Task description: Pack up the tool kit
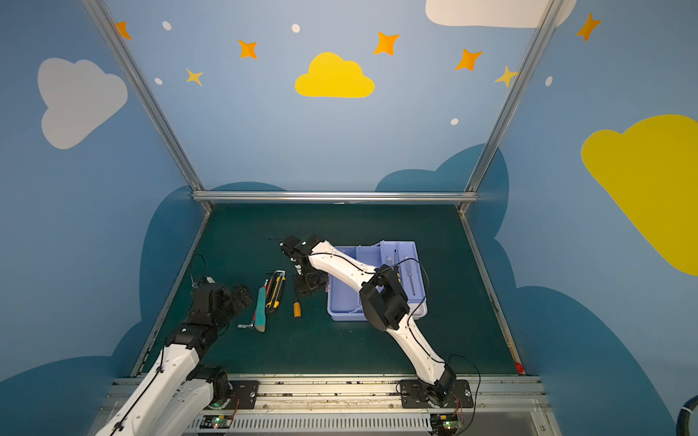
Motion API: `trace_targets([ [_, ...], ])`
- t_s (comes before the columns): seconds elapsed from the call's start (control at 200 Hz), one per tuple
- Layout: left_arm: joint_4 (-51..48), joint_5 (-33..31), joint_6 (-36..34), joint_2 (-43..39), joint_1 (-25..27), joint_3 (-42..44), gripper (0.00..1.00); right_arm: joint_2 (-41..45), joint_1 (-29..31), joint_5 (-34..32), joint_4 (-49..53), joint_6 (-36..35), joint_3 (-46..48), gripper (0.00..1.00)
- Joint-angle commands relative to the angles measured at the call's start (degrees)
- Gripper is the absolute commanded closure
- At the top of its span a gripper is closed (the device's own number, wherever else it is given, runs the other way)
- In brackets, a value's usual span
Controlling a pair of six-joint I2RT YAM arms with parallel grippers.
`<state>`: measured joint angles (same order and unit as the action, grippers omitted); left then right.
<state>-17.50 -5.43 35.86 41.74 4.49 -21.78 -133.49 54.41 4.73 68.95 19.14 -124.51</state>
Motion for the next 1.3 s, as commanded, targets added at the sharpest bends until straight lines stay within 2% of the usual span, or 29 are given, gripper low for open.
trace_targets([
  [0.0, 0.29, 0.40, 0.09, 0.09, -0.21, 0.33, 0.00, 2.78, 0.94, 1.77, -1.51, 1.14, -0.02, 0.52],
  [0.105, 0.54, 0.68, 0.07, 0.93, -0.19, 0.33, 0.00, 0.31, 1.46, 1.43, -1.45, 2.09, -1.40, 0.49],
  [0.35, 0.36, 0.91, -0.46, 1.42, -0.24, -0.15, 0.00, -8.16, 3.30, -5.92, 4.40, 0.28, -9.87, 0.43],
  [0.626, -0.14, 0.69, -0.36, 0.98, -0.27, -0.05, 0.00, -11.54, 3.86, -13.66, 7.88, -0.59, -10.69, 0.44],
  [0.786, -0.10, 0.69, -0.28, 0.95, -0.30, -0.03, 0.00, -11.71, 3.86, -12.02, 7.47, -1.14, -9.29, 0.51],
  [0.941, -0.19, 0.69, -0.17, 0.72, -0.27, 0.05, 0.00, -11.36, 3.62, -10.88, 7.08, -1.00, -8.13, 0.66],
  [1.006, -0.12, 0.69, -0.18, 0.60, -0.20, 0.14, 0.00, -11.26, 3.35, -10.59, 7.12, -0.86, -8.03, 0.68],
  [1.222, -0.58, 0.77, -0.27, 0.11, -0.19, -0.01, 0.00, -12.50, 3.15, -10.43, 7.53, -1.35, -8.20, 0.61],
  [1.297, -0.63, 0.64, -0.42, -0.29, -0.32, 0.15, 0.00, -13.17, 3.20, -10.18, 7.43, -1.55, -8.53, 0.61],
])
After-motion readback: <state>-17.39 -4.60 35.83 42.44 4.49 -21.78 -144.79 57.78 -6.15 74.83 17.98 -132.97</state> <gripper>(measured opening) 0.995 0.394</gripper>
